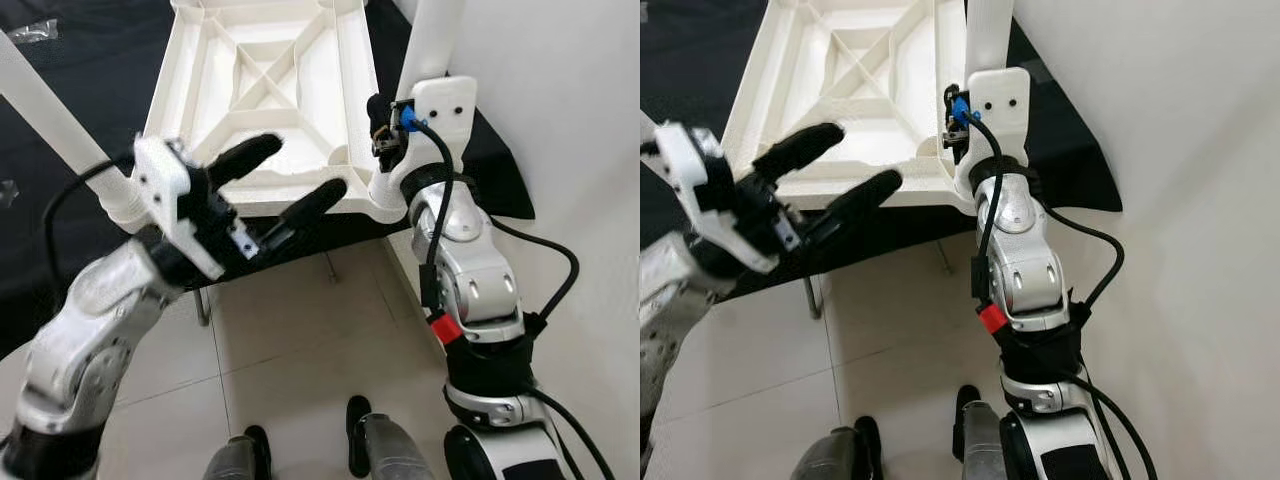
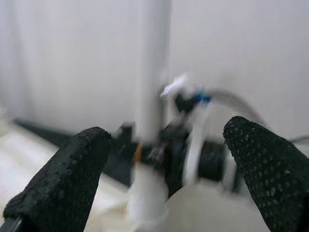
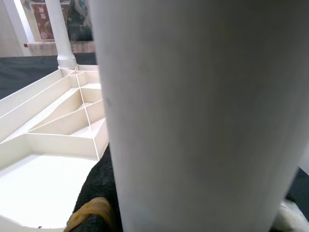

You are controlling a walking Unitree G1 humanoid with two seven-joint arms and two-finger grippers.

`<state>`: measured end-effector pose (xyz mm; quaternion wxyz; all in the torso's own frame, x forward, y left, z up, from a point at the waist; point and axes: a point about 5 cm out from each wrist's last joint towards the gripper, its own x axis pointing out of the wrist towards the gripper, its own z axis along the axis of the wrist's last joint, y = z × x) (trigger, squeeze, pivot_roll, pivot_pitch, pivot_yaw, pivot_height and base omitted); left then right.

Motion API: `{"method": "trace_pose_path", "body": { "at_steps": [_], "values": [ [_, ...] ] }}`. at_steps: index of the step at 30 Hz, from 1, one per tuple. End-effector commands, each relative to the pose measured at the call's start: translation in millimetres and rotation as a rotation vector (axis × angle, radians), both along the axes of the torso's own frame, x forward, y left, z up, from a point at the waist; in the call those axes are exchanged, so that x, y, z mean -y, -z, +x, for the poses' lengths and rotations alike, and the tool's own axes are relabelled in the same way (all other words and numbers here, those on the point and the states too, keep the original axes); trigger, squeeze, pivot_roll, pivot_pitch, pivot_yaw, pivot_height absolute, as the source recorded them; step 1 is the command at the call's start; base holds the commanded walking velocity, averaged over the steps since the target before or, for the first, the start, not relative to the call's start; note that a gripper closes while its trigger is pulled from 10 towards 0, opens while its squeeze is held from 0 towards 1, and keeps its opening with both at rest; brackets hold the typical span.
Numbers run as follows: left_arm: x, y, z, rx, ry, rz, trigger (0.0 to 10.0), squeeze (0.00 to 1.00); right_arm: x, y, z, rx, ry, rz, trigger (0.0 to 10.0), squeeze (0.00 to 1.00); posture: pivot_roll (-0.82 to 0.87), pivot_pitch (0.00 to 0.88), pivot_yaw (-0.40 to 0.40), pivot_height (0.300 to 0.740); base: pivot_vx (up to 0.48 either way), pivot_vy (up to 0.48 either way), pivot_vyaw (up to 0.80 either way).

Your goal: Building children table

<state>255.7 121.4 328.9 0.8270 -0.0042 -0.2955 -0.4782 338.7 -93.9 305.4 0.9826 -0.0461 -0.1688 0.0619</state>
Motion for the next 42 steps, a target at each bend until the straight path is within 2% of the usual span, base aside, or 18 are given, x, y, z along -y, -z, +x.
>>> {"method": "trace_pose_path", "body": {
  "at_steps": [1, 2, 3, 5, 7, 8, 10, 11, 12, 16, 19, 21, 23, 27, 28, 31, 32, 42],
  "values": [
    [-0.3, -18.0, 3.4, 0.004, 0.107, -0.034, 10.0, 0.00, -3.4, 30.0, 8.5, -0.147, 0.000, -0.024, 10.0, 0.00, 0.00, 0.332, 0.017, 0.740, 0.000, 0.000, 0.00],
    [-0.3, -18.0, 3.4, 0.004, 0.107, -0.034, 10.0, 0.00, -3.4, 30.0, 8.5, -0.147, 0.000, -0.024, 10.0, 0.00, 0.00, 0.332, 0.017, 0.740, 0.000, 0.000, 0.00],
    [0.5, -26.4, 5.6, 0.009, 0.143, -0.046, 10.0, 0.00, -3.7, 29.4, 8.5, -0.145, 0.002, -0.024, 10.0, 0.00, 0.00, 0.332, 0.017, 0.740, 0.000, 0.000, 0.00],
    [3.9, -55.9, 16.8, 0.058, 0.201, -0.043, 10.0, 0.00, -4.4, 28.7, 8.1, -0.142, 0.001, -0.025, 10.0, 0.00, 0.01, 0.328, 0.016, 0.740, 0.000, 0.000, 0.00],
    [9.6, -77.6, 29.6, 0.097, 0.208, -0.010, 10.0, 0.00, -4.9, 28.3, 8.0, -0.139, -0.002, -0.025, 10.0, 0.00, 0.01, 0.326, 0.021, 0.740, 0.000, 0.000, 0.00],
    [9.6, -77.6, 29.6, 0.097, 0.208, -0.010, 10.0, 0.00, -4.9, 28.3, 8.0, -0.139, -0.002, -0.025, 10.0, 0.00, 0.01, 0.326, 0.021, 0.740, 0.000, 0.000, 0.00],
    [16.4, -86.2, 41.2, 0.111, 0.202, 0.039, 10.0, 0.00, -6.0, 27.5, 7.7, -0.135, -0.007, -0.025, 10.0, 0.00, 0.01, 0.326, 0.023, 0.740, 0.000, 0.000, 0.00],
    [16.4, -86.2, 41.2, 0.111, 0.202, 0.039, 10.0, 0.00, -6.0, 27.5, 7.7, -0.135, -0.007, -0.025, 10.0, 0.00, 0.01, 0.326, 0.023, 0.740, 0.000, 0.000, 0.00],
    [26.8, -92.3, 58.5, 0.104, 0.191, 0.099, 10.0, 0.00, -8.1, 26.2, 7.1, -0.128, -0.016, -0.025, 10.0, 0.00, 0.01, 0.326, 0.026, 0.740, 0.000, 0.000, 0.00],
    [39.9, -96.7, 75.7, 0.087, 0.168, 0.151, 10.0, 0.00, -10.9, 25.3, 5.9, -0.122, -0.027, -0.024, 10.0, 0.00, 0.01, 0.324, 0.029, 0.740, 0.000, 0.000, 0.00],
    [45.7, -98.3, 81.6, 0.073, 0.180, 0.168, 10.0, 0.00, -11.8, 25.2, 5.4, -0.121, -0.030, -0.023, 10.0, 0.00, 0.01, 0.326, 0.031, 0.740, 0.000, 0.000, 0.00],
    [60.1, -100.4, 90.2, 0.052, 0.212, 0.206, 10.0, 0.00, -13.7, 24.1, 4.1, -0.115, -0.038, -0.020, 10.0, 0.00, 0.01, 0.324, 0.035, 0.740, 0.000, 0.000, 0.00],
    [72.5, -101.7, 93.0, 0.063, 0.275, 0.254, 10.0, 0.00, -15.6, 22.6, 3.3, -0.108, -0.045, -0.019, 10.0, 0.00, 0.01, 0.323, 0.039, 0.740, 0.000, 0.000, 0.00],
    [77.9, -104.1, 91.5, 0.073, 0.314, 0.269, 10.0, 0.00, -16.7, 21.9, 2.9, -0.106, -0.049, -0.016, 10.0, 0.00, 0.00, 0.323, 0.039, 0.740, 0.000, 0.000, 0.00],
    [81.4, -106.7, 89.8, 0.084, 0.331, 0.278, 6.5, 0.00, -17.0, 21.8, 2.8, -0.105, -0.051, -0.016, 10.0, 0.00, 0.00, 0.323, 0.039, 0.740, 0.000, 0.000, 0.00],
    [84.0, -108.7, 89.1, 0.094, 0.343, 0.286, 6.5, 0.00, -17.1, 21.8, 2.7, -0.105, -0.052, -0.016, 10.0, 0.00, 0.00, 0.323, 0.039, 0.740, 0.000, 0.000, 0.00],
    [86.6, -110.8, 87.8, 0.109, 0.353, 0.299, 0.0, 0.00, -17.4, 22.0, 2.8, -0.106, -0.053, -0.016, 10.0, 0.00, 0.01, 0.322, 0.043, 0.740, 0.000, 0.000, 0.00],
    [89.4, -116.5, 86.9, 0.173, 0.357, 0.350, 0.0, 0.00, -16.9, 21.1, 2.3, -0.102, -0.067, -0.019, 10.0, 0.00, 0.01, 0.322, 0.045, 0.740, 0.000, 0.000, 0.00]
  ]
}}
